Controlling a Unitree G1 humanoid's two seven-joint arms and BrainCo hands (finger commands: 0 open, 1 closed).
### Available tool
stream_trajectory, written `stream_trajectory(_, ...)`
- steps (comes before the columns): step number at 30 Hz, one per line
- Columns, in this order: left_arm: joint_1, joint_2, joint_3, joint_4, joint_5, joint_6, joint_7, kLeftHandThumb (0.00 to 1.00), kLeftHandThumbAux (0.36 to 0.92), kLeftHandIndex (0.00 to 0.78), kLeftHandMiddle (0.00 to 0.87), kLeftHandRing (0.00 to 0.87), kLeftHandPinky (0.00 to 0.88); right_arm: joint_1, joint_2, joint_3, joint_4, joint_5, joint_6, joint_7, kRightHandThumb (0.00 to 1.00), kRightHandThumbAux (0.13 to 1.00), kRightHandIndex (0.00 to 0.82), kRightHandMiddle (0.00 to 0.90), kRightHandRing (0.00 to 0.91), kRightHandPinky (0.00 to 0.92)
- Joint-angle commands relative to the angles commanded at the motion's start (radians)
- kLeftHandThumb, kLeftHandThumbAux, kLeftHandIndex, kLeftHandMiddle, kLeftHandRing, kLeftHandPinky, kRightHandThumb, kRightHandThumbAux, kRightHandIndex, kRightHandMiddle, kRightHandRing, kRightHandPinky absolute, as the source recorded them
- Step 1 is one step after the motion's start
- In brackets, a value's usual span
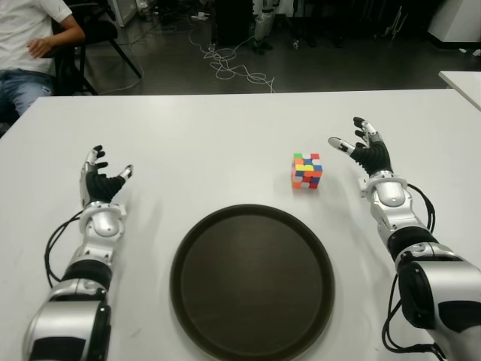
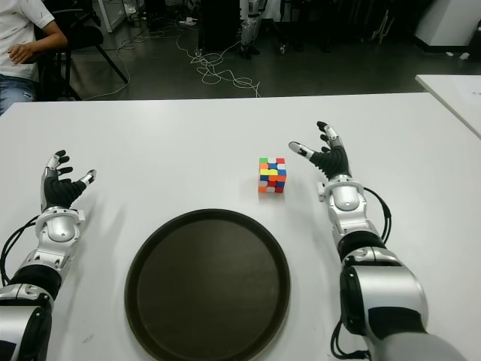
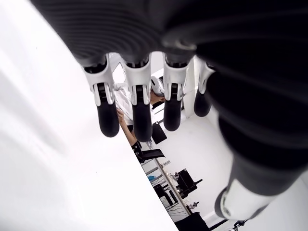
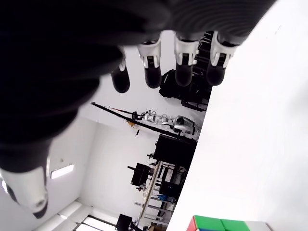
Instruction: Pick up the Rubik's Cube and put it in the plate
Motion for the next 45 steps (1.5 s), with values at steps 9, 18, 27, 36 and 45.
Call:
stream_trajectory(9,-0.002,0.003,-0.009,0.002,0.012,0.009,0.011,0.269,0.756,0.116,0.178,0.196,0.237,0.017,-0.011,0.102,-0.009,-0.098,-0.072,-0.033,0.000,0.595,0.026,0.002,0.023,0.079)
stream_trajectory(18,-0.002,0.003,-0.007,0.002,0.006,0.003,0.001,0.289,0.754,0.115,0.172,0.185,0.220,0.010,-0.028,0.156,0.005,-0.149,-0.069,-0.038,0.000,0.530,0.044,0.025,0.067,0.127)
stream_trajectory(27,0.000,0.002,-0.011,-0.002,0.011,0.001,0.007,0.279,0.753,0.119,0.174,0.185,0.210,0.011,-0.039,0.178,0.018,-0.170,-0.054,-0.059,0.000,0.527,0.034,0.015,0.057,0.104)
stream_trajectory(36,-0.001,-0.002,-0.020,-0.009,0.025,0.024,0.026,0.281,0.748,0.115,0.172,0.184,0.233,0.008,-0.050,0.208,0.022,-0.198,-0.043,-0.094,0.000,0.520,0.034,0.031,0.068,0.122)
stream_trajectory(45,-0.002,-0.008,-0.022,-0.012,0.023,0.027,0.037,0.289,0.754,0.116,0.179,0.198,0.260,0.001,-0.063,0.242,0.028,-0.224,-0.028,-0.097,0.000,0.517,0.027,0.038,0.083,0.152)
